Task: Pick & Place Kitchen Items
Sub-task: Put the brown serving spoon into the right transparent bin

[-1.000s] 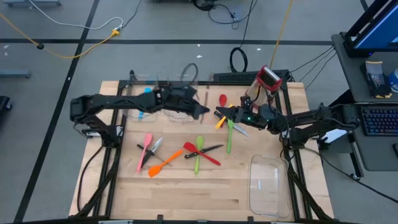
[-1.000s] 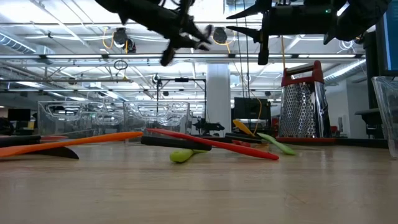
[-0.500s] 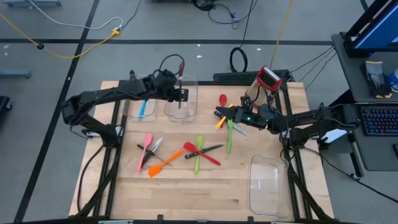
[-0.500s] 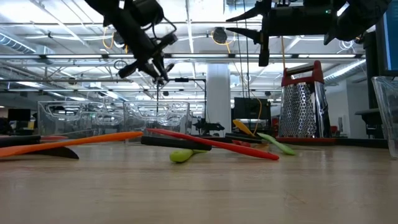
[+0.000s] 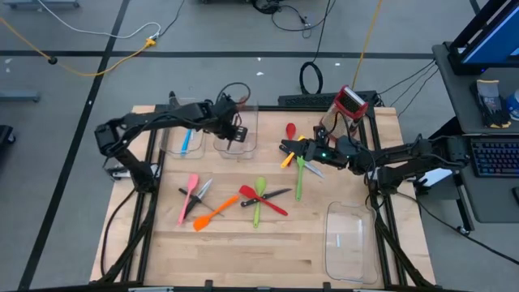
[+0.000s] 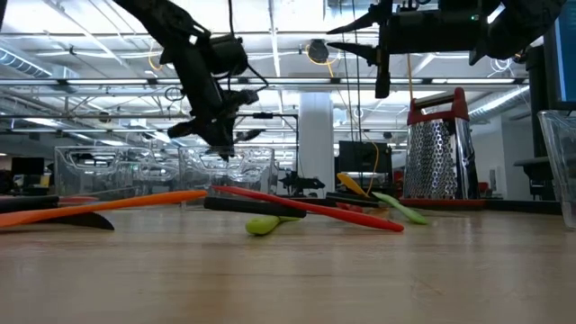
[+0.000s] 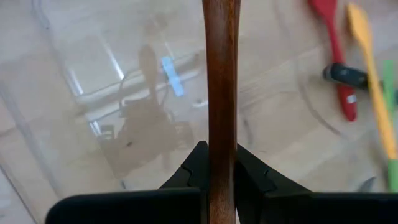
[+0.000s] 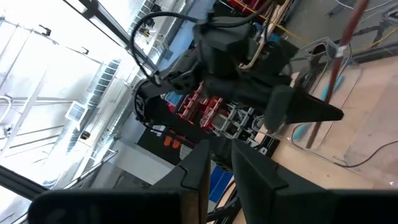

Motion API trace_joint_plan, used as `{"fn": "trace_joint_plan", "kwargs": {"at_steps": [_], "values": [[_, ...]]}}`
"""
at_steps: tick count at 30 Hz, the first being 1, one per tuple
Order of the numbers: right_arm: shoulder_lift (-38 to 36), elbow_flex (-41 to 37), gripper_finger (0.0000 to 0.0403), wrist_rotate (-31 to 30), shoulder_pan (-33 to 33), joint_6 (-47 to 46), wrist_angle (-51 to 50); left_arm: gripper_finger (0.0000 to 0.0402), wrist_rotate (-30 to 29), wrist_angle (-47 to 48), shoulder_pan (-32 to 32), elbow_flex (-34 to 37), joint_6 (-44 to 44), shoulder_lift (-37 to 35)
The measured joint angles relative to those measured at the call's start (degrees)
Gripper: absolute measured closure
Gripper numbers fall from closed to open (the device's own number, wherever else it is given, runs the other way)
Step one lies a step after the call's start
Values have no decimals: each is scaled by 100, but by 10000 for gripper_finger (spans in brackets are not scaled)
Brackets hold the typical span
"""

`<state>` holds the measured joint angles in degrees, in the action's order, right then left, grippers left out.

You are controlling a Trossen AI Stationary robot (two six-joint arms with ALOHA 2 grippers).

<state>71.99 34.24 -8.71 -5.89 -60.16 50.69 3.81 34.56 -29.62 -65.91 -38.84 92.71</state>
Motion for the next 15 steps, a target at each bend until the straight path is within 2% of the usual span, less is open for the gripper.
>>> {"fn": "trace_joint_plan", "kwargs": {"at_steps": [15], "values": [[0, 0, 344, -5, 0, 0, -4, 375, 281, -25, -239, 0, 352, 454]]}}
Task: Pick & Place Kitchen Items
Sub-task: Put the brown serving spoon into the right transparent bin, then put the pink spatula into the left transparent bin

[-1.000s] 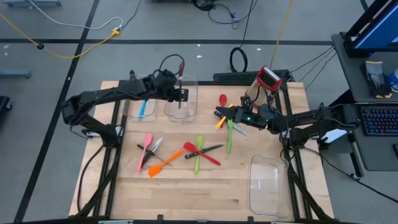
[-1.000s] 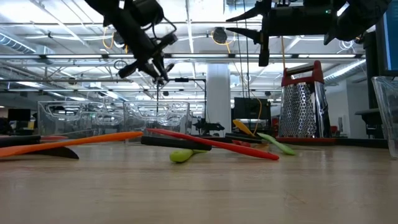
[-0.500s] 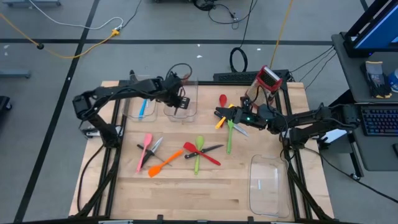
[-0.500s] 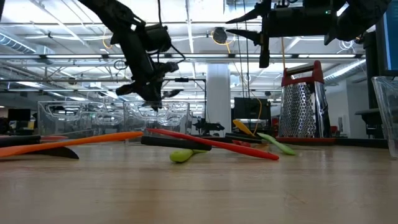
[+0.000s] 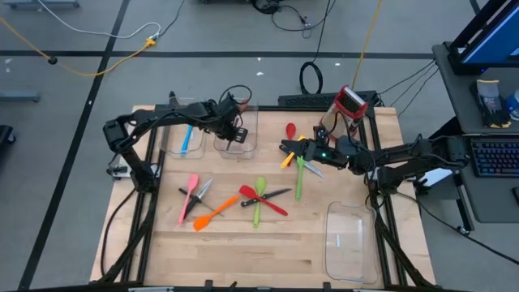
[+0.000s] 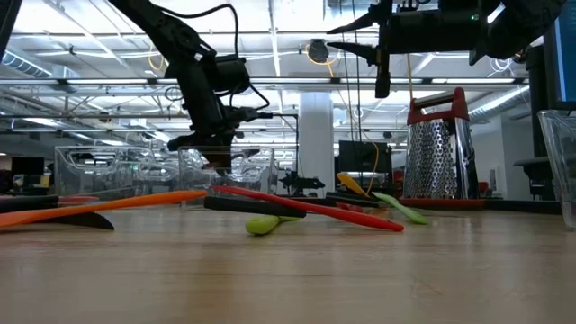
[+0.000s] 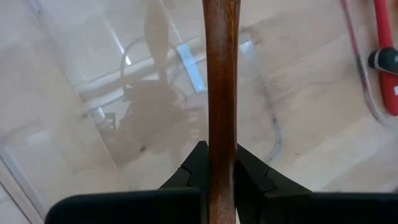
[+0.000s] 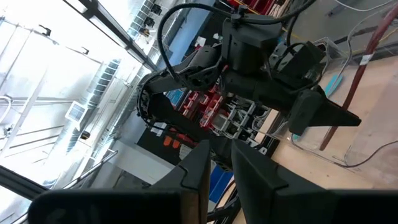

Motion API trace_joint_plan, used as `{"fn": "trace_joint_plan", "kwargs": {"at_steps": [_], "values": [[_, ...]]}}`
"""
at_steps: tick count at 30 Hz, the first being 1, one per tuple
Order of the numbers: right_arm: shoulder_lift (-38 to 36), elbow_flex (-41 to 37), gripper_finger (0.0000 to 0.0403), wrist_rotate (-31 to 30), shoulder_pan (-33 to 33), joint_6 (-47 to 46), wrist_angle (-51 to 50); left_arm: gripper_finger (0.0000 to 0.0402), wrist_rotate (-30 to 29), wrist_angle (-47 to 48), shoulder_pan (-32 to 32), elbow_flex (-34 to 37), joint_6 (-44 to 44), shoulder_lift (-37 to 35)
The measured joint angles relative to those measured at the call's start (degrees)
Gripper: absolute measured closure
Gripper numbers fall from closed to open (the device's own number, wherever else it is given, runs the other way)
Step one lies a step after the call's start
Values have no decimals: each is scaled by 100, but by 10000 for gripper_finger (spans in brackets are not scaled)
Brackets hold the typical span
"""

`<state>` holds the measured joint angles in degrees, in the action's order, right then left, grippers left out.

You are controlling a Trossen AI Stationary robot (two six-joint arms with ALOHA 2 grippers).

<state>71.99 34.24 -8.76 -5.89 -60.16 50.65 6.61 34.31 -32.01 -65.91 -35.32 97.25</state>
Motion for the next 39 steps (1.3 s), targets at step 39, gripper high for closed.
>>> {"fn": "trace_joint_plan", "kwargs": {"at_steps": [39], "values": [[-2, 0, 344, -6, 0, 107, 5, 224, 399, -285, -13, 0, 73, 386]]}}
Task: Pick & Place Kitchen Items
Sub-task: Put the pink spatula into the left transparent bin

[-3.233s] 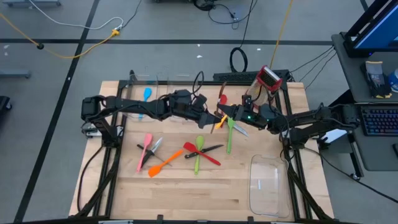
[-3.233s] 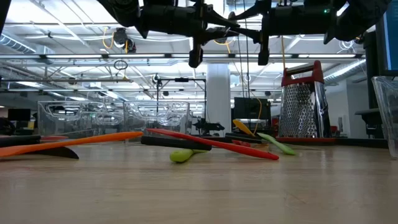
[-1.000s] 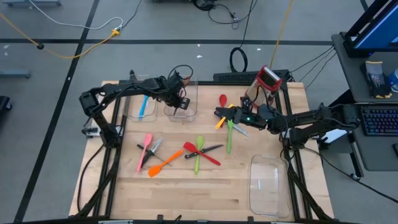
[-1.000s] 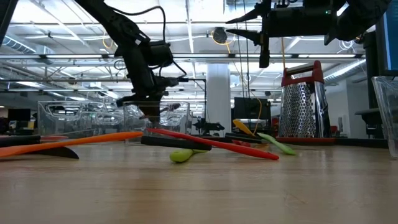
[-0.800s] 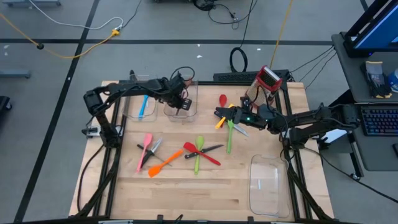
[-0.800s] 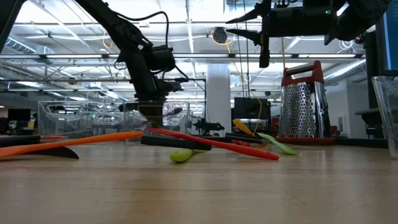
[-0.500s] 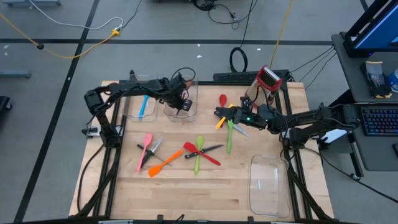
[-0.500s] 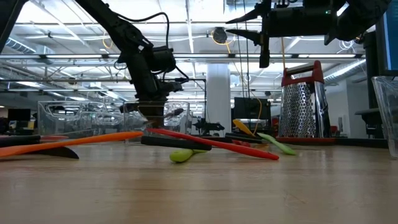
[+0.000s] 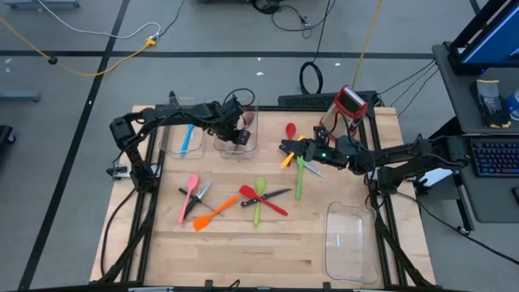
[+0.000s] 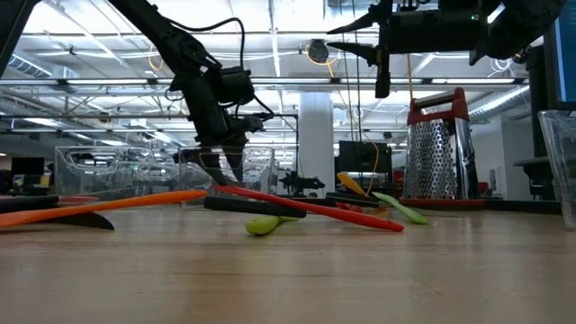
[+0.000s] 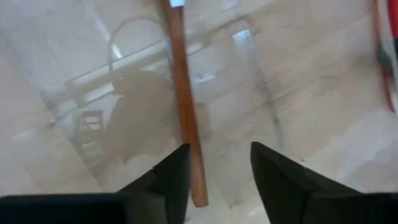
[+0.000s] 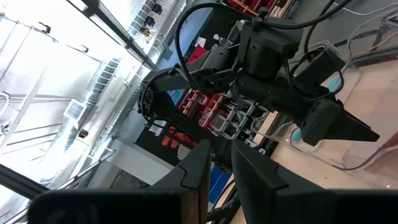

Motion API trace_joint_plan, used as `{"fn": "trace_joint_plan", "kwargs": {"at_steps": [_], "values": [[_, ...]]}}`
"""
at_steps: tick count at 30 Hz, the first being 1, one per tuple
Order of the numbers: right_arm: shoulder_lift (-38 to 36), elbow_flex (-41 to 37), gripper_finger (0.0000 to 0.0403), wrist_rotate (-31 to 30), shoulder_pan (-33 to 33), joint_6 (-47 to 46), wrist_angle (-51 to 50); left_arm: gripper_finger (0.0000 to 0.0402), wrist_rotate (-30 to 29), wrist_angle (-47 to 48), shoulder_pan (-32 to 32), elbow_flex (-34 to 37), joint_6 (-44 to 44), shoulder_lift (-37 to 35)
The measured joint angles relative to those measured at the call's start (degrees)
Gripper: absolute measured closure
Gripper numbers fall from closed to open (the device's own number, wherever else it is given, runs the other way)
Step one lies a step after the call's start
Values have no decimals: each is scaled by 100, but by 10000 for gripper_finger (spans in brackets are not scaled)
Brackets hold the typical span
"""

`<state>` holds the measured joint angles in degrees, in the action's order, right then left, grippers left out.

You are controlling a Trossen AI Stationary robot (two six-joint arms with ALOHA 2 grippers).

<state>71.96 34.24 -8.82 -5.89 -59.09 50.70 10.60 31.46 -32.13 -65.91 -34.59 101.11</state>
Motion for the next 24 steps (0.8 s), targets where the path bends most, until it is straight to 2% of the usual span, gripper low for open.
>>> {"fn": "trace_joint_plan", "kwargs": {"at_steps": [6, 13, 19, 24], "values": [[0, 0, 344, 7, 0, 0, -3, 205, 380, -12, -53, 2, 45, -502], [0, 0, 344, 9, 0, 26, -50, 204, 436, -24, 106, 2, 183, -1708], [0, 0, 344, 11, 0, 26, -62, 204, 419, -2, 528, 0, 130, -2751], [0, 0, 344, 11, 0, 27, -85, 204, 113, 76, 1071, 0, -235, -3372]]}}
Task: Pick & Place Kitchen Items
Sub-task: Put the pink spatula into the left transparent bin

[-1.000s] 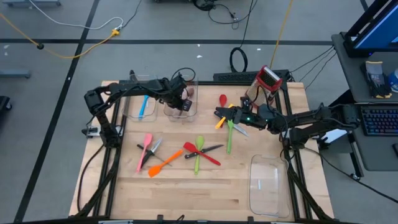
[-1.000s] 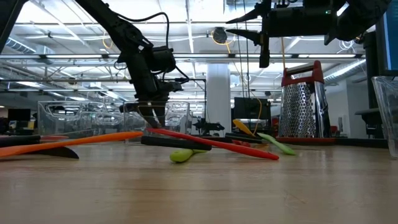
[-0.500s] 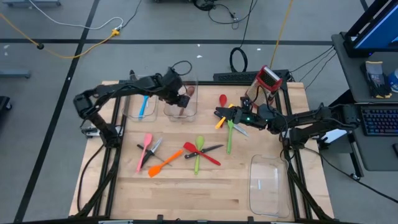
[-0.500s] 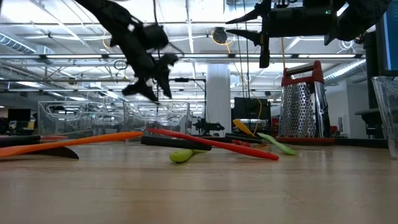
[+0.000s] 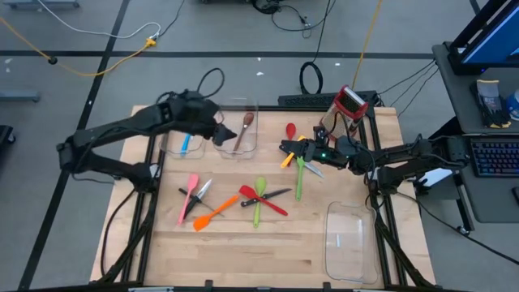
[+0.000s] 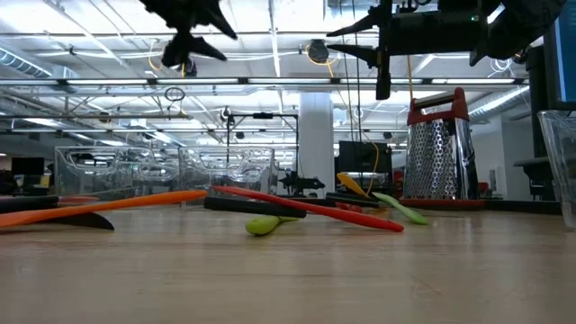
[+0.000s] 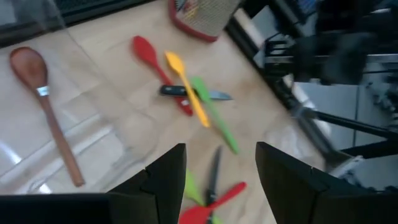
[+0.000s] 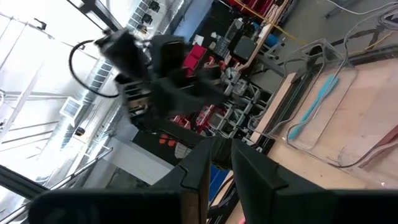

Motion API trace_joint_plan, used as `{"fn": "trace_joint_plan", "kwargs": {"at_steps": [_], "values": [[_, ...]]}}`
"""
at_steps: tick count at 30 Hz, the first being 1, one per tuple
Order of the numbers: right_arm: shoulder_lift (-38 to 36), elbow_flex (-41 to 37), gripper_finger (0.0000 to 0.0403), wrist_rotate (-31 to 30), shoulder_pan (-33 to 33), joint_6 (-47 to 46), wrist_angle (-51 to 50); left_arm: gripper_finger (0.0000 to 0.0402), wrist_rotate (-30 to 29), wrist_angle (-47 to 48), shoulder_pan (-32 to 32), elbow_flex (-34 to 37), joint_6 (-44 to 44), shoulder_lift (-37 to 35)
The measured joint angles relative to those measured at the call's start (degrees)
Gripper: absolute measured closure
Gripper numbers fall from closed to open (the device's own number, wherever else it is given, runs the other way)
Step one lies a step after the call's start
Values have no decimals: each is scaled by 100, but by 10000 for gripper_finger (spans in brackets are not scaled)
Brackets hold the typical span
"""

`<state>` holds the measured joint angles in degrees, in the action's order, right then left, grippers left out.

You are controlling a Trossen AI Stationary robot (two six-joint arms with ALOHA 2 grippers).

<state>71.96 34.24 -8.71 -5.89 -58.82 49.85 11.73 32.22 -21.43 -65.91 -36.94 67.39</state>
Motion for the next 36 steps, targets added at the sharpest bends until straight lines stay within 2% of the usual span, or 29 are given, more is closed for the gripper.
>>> {"fn": "trace_joint_plan", "kwargs": {"at_steps": [8, 14, 20, 26, 31, 36], "values": [[0, 0, 344, 2, 0, 3, 0, 204, -698, 488, 1031, 0, -1146, -300], [0, 0, 344, 2, 0, 17, 1, 204, -775, 1393, 1712, -3, -2501, -209], [0, 0, 344, 2, 0, 19, 1, 204, -1208, 2341, 2359, 0, -3779, -214], [0, 0, 344, 2, 0, 19, 1, 204, -1231, 3451, 2934, 39, -4658, -216], [0, 0, 344, 2, 0, 19, 1, 204, -1267, 4347, 3336, 400, -5430, -216], [0, 0, 344, 2, 0, 19, -1, 204, -959, 4288, 3618, 1133, -5834, -218]]}}
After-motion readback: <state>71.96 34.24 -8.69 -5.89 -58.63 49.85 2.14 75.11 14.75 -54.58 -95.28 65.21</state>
